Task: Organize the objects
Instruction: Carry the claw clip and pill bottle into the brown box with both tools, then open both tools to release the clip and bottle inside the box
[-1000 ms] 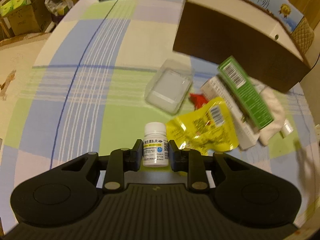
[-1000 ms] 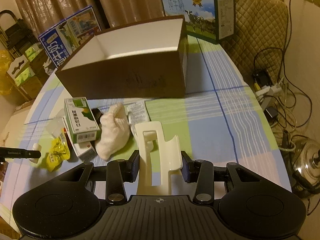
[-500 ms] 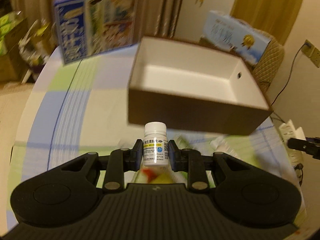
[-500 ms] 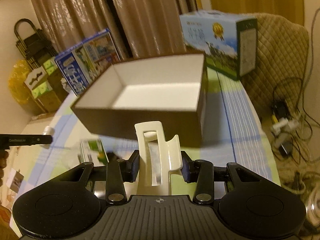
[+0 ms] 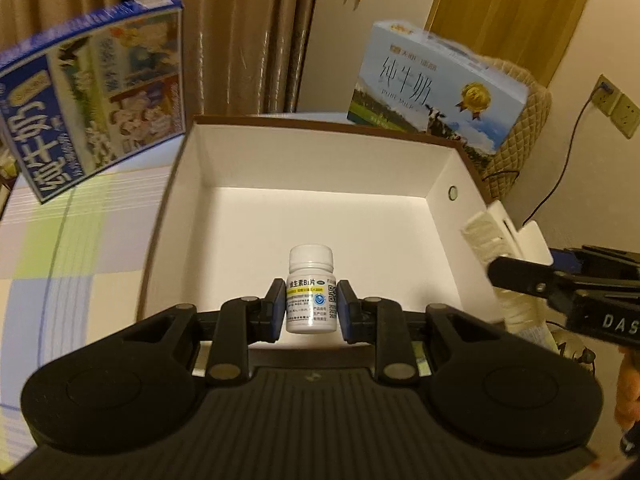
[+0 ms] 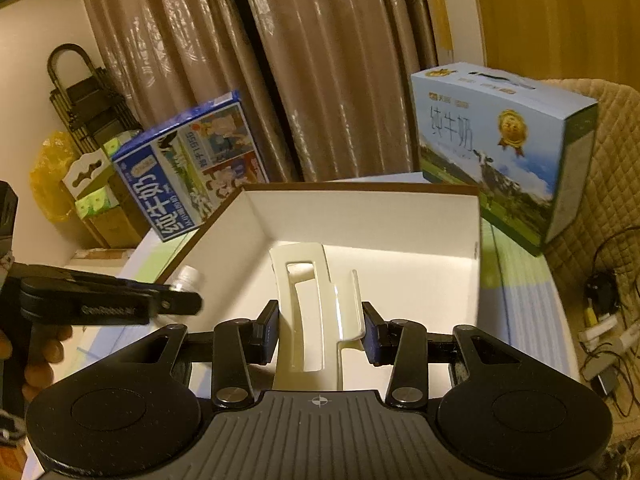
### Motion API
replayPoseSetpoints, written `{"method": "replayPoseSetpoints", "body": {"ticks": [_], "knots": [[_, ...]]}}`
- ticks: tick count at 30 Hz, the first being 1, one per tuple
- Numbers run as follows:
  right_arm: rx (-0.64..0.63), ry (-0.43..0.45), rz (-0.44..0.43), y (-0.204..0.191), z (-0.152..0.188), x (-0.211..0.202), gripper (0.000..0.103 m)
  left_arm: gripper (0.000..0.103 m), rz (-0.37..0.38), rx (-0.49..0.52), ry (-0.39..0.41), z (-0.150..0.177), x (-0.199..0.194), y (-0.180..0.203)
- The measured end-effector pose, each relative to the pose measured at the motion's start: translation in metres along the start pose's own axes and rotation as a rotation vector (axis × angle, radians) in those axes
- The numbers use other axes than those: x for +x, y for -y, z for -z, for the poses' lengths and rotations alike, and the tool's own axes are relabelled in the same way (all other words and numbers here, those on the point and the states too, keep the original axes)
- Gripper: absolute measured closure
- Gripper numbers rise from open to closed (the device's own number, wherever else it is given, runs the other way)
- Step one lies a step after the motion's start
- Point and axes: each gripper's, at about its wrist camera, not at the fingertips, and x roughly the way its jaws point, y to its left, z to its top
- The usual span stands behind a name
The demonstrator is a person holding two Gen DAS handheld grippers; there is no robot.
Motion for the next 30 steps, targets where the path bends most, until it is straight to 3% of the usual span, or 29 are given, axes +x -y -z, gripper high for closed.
{"method": "replayPoseSetpoints", "body": {"ticks": [9,19,25,30], "knots": [[0.065,-0.144,0.073,0.025,-0.008,0.069,0.065,0.081,-0.004,-0.007,-0.137,-0.018,0.073,-0.007],[0.094,-0.278,0.143,0.039,0.005,0.103,0.065,0.081,-0.014,-0.049,-0.322,-0.017,0.135,-0.016],[0.103,-0.297,0.151,0.04,0.008,0.108,0.065,0.081,-0.008,-0.041,-0.373,-0.019,0.147,-0.015],[0.113,-0.302,0.147,0.039,0.01,0.109,0.065,0.08,-0.003,-0.035,-0.364,-0.021,0.149,-0.013]]}}
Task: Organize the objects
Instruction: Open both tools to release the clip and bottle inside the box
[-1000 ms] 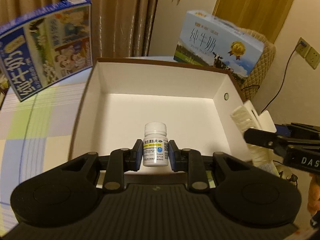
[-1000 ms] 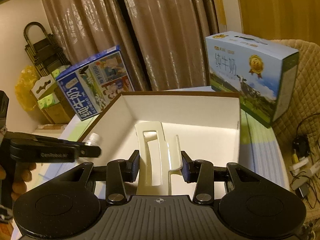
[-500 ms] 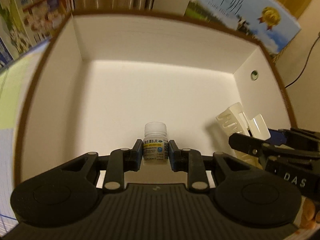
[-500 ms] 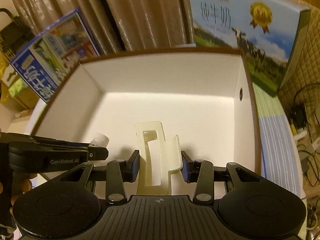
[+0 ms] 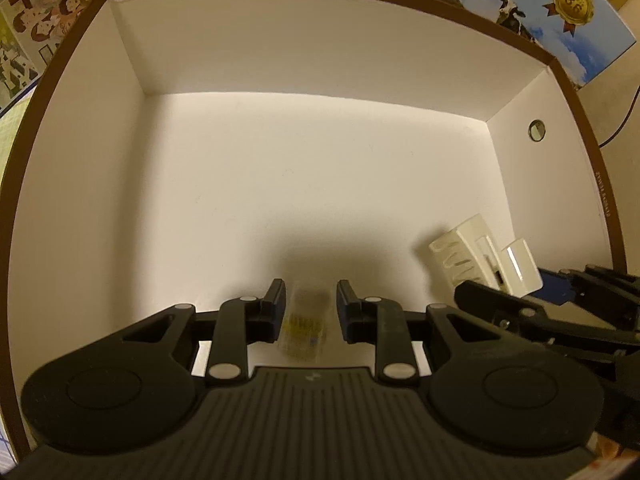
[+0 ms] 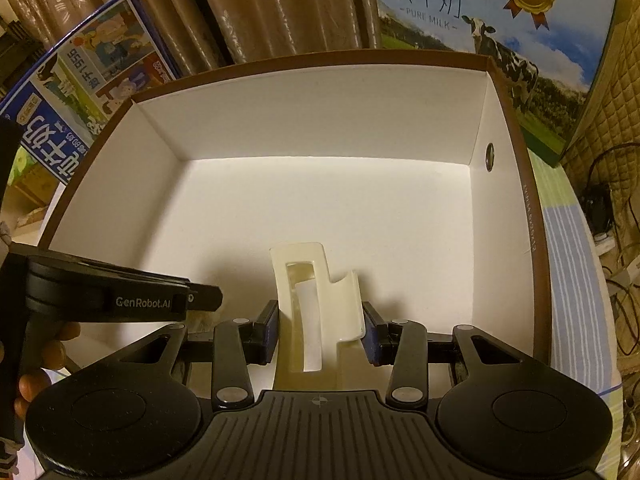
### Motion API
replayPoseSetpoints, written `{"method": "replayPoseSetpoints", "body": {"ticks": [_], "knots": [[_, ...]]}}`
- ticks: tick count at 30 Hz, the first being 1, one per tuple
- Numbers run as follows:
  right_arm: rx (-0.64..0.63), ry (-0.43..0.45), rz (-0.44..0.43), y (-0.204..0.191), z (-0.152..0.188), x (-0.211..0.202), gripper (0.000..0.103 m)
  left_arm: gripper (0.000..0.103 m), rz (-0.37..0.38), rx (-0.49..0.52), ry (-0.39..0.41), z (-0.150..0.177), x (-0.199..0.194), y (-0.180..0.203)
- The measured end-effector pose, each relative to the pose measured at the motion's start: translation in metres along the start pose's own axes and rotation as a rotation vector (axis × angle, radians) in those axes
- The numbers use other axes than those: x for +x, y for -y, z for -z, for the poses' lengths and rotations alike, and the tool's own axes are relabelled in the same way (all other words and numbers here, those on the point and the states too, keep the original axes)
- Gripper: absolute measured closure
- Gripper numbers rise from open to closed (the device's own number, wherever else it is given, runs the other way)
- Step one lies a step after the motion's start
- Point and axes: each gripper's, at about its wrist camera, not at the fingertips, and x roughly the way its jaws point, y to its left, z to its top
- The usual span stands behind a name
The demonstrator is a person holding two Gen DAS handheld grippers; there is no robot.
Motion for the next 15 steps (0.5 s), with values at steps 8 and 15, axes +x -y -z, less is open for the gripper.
{"method": "replayPoseSetpoints", "body": {"ticks": [8,15], "knots": [[0.015,0.006,-0.034,-0.007,-0.001,0.004,0.064,0.068,-0.022,0.028,0.046,0.01,-0.014,-0.004],[0.067,0.06,-0.082,-0.002,-0.005,-0.014,0.057,0.059,-0.026,0.016,0.107,0.018,-0.039,-0.011]]}}
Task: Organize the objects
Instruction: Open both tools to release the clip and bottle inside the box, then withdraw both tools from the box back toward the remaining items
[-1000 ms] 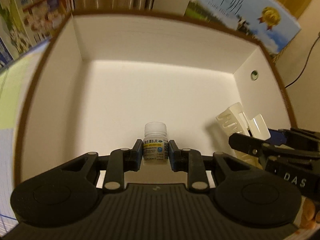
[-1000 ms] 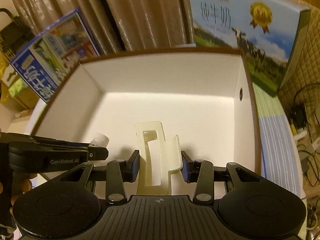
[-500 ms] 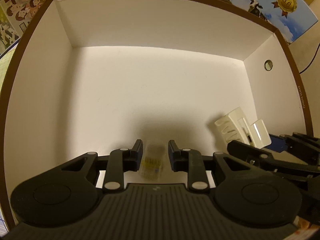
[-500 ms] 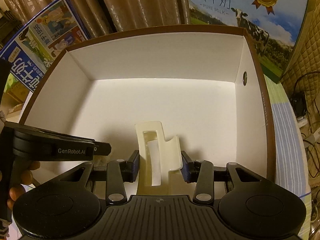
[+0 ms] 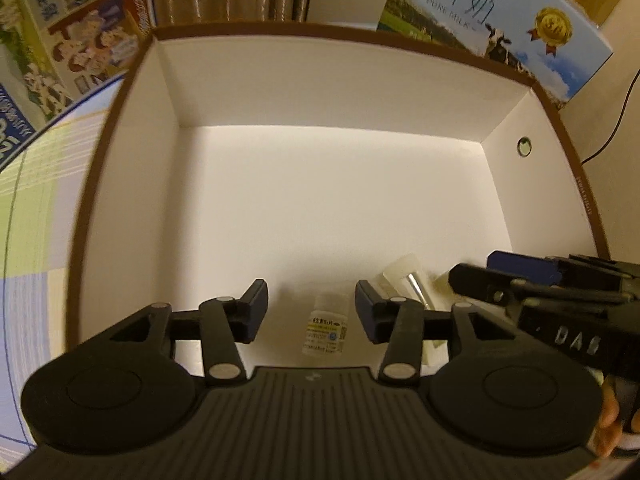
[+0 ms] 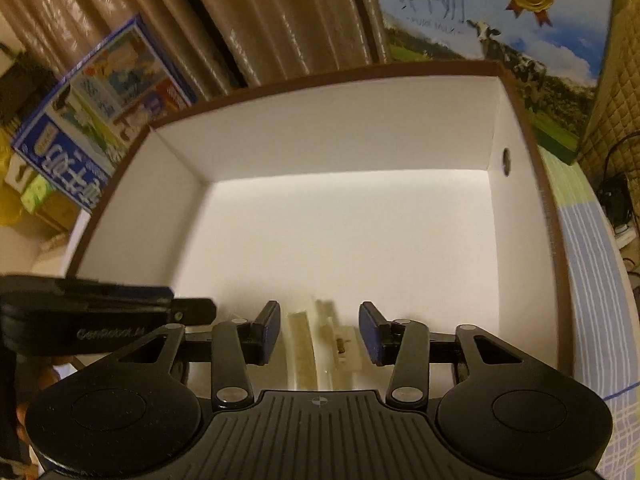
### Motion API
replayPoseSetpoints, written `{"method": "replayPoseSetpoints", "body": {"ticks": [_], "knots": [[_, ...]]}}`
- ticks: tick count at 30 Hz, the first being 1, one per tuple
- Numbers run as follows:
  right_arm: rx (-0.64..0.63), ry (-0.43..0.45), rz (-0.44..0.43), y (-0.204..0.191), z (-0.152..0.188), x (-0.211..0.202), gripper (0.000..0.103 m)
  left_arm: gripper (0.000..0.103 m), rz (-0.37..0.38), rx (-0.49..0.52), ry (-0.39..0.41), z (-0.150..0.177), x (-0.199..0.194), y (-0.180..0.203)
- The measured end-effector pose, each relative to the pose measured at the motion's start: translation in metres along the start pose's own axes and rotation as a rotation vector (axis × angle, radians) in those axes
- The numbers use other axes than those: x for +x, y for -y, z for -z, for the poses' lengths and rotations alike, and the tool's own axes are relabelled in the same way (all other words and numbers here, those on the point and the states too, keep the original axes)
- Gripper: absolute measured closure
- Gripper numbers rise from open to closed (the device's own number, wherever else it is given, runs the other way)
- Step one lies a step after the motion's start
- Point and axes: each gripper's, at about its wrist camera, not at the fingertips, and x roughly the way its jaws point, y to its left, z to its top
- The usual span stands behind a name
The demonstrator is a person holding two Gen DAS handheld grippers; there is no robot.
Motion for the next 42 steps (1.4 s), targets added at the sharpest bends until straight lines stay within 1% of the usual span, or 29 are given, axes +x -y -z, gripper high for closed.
{"method": "replayPoseSetpoints", "body": {"ticks": [1,3,6,9,12,14,18,26,30,35,39,42], "knots": [[-0.001,0.013,-0.005,0.0,0.0,-0.006,0.056,0.058,0.003,-0.003,0.01,-0.001,-0.004,-0.001],[-0.014,0.038,-0.009,-0.002,0.001,-0.018,0.054,0.052,0.013,-0.011,0.034,0.002,-0.015,-0.003],[-0.022,0.065,-0.015,-0.003,0.004,-0.037,0.052,0.047,0.025,-0.01,0.073,0.007,-0.034,-0.004],[-0.013,0.084,-0.027,-0.005,0.01,-0.054,0.049,0.045,0.025,-0.007,0.104,0.013,-0.055,-0.002],[-0.02,0.103,-0.034,-0.008,0.018,-0.073,0.046,0.039,0.022,-0.003,0.133,0.018,-0.073,0.002],[-0.023,0.115,-0.036,-0.01,0.023,-0.084,0.045,0.038,0.022,0.0,0.152,0.023,-0.085,0.005],[-0.014,0.149,-0.055,-0.012,0.035,-0.109,0.043,0.03,0.018,-0.012,0.187,0.039,-0.109,0.008],[-0.005,0.182,-0.06,-0.014,0.064,-0.147,0.042,0.029,0.008,-0.073,0.221,0.079,-0.149,0.003],[0.005,0.196,-0.072,-0.017,0.078,-0.164,0.042,0.028,0.002,-0.087,0.242,0.1,-0.168,0.003],[-0.009,0.208,-0.063,-0.021,0.094,-0.18,0.042,0.028,-0.013,-0.096,0.265,0.123,-0.187,0.005],[-0.009,0.212,-0.063,-0.022,0.109,-0.189,0.042,0.027,-0.014,-0.12,0.265,0.144,-0.194,0.005],[-0.009,0.207,-0.066,-0.023,0.119,-0.193,0.042,0.027,-0.016,-0.136,0.25,0.16,-0.196,0.003]]}}
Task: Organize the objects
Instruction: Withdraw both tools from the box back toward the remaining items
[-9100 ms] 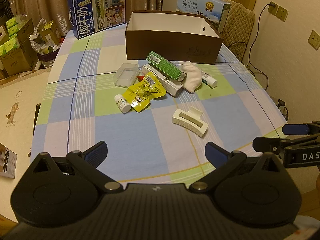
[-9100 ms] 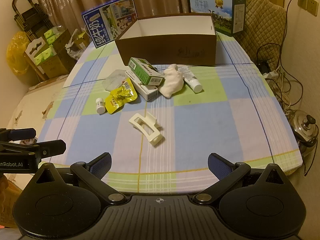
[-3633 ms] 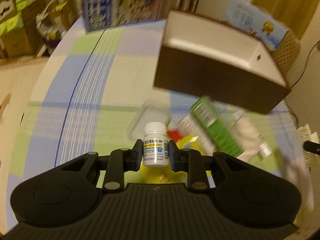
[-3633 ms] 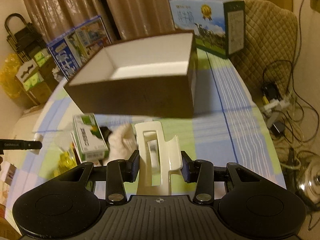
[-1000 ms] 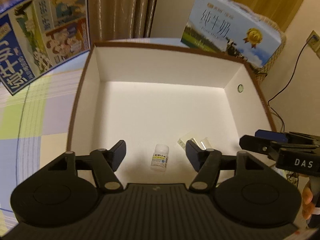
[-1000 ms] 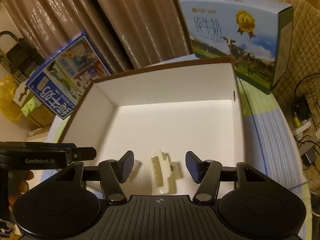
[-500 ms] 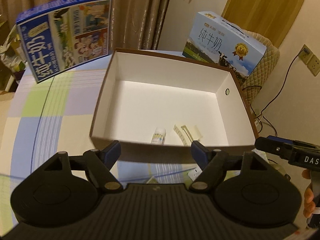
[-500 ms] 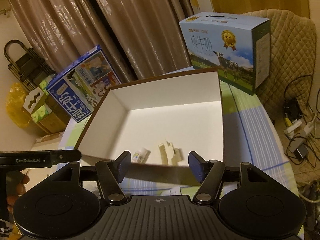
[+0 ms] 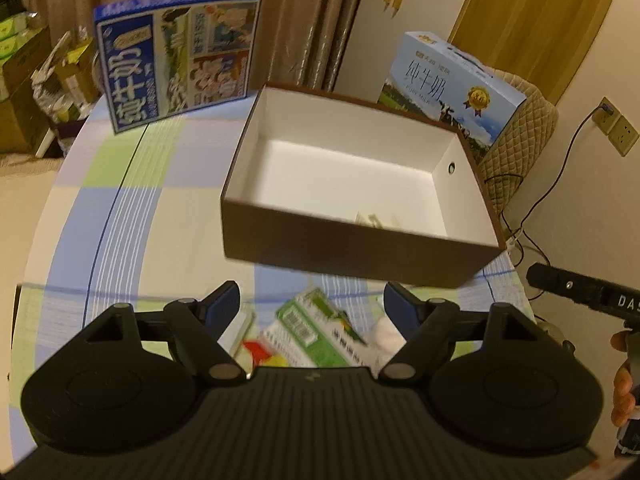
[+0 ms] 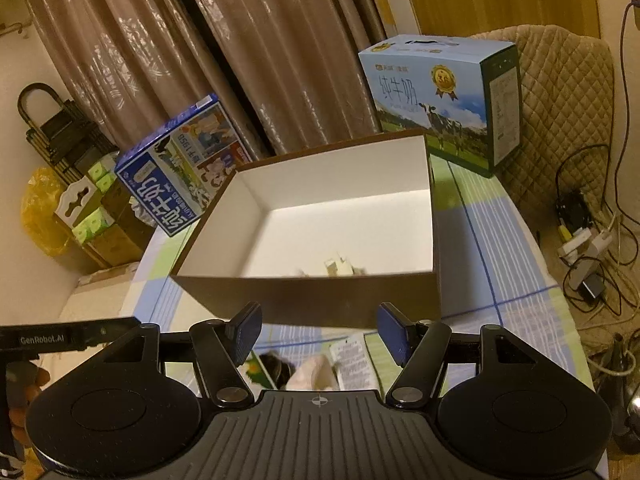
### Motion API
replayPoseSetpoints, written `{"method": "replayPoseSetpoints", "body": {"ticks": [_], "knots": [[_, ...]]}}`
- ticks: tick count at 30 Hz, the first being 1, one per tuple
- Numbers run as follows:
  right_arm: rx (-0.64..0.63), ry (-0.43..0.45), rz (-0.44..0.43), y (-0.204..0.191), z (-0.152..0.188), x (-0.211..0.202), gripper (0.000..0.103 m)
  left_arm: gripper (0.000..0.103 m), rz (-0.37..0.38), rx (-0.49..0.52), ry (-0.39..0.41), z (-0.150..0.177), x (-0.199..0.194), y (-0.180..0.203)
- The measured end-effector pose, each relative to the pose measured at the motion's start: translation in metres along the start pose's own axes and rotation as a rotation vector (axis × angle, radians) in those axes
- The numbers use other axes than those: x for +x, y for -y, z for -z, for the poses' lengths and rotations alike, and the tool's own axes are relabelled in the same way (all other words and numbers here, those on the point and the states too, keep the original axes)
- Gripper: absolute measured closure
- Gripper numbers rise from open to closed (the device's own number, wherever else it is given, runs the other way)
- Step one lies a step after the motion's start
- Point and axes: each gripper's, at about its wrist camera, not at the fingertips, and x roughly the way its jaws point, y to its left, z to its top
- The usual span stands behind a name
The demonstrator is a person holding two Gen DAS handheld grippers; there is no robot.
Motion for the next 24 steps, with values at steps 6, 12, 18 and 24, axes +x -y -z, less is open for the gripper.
{"method": "replayPoseSetpoints", "body": {"ticks": [6,12,18,24], "knots": [[0.008,-0.01,-0.001,0.001,0.014,-0.009,0.042,0.027,-0.017,-0.022,-0.005,0.022,-0.015,-0.007],[0.001,-0.023,0.004,0.001,0.027,-0.018,0.042,0.027,-0.034,-0.043,0.006,0.036,-0.029,-0.012],[-0.008,-0.047,0.007,0.001,0.039,-0.019,0.042,0.027,-0.055,-0.047,-0.002,0.05,-0.034,-0.015],[-0.015,-0.067,0.004,0.001,0.045,-0.019,0.042,0.027,-0.068,-0.058,-0.023,0.065,-0.034,-0.021]]}}
